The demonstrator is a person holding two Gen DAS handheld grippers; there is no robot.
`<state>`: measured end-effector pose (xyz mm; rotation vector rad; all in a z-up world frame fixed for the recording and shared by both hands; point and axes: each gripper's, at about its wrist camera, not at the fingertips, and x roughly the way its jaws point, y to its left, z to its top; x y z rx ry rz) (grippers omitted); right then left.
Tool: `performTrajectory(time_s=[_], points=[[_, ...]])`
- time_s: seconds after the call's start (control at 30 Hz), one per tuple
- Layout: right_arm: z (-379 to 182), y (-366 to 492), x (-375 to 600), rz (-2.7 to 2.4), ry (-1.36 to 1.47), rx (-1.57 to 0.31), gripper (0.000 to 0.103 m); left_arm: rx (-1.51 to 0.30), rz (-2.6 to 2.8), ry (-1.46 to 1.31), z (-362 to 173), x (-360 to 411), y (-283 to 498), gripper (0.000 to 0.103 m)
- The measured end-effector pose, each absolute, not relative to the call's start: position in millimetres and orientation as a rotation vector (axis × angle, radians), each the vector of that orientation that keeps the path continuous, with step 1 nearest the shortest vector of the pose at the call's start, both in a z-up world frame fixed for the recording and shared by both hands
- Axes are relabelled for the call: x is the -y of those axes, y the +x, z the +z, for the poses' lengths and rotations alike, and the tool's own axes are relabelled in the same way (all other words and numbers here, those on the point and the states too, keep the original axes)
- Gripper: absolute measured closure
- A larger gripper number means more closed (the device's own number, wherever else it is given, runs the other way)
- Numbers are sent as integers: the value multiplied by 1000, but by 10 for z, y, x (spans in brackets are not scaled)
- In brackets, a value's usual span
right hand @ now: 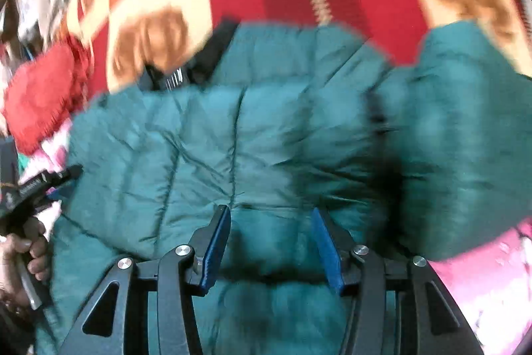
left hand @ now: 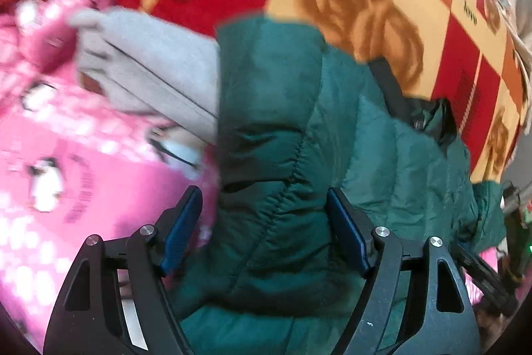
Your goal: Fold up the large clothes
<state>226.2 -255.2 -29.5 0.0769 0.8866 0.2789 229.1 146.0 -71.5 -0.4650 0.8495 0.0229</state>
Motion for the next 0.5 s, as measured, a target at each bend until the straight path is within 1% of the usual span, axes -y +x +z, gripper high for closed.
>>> performTrajectory(time_s=[0.03,0.1,0.13,0.23,0.37,0.43,0.5], points=[[-176,2164,2669,263,91,-849,50,-819,37,-469,-614,-1471,2223,26],[26,1989,2984,181,96,-786,24,-772,47,-476,-436,-1493,2042,26],[113,1915,3182,118,87,-753,21,-763,40,-473,-377,-1478,1952,26],[261,1826,3926,-50,110,-724,21,-757,-2,-427,-362,-1324,1711,26],[330,1868,4891,-236,184,-741,21,-761,-29,-309,-632,-1029,1559,26],[320,1954,5284,-267,239,-755,21,-796,-9,-282,-760,-966,1572,26],[210,2138,5711,-286,337,-815,21,-803,4,-270,-773,-938,1582,26]])
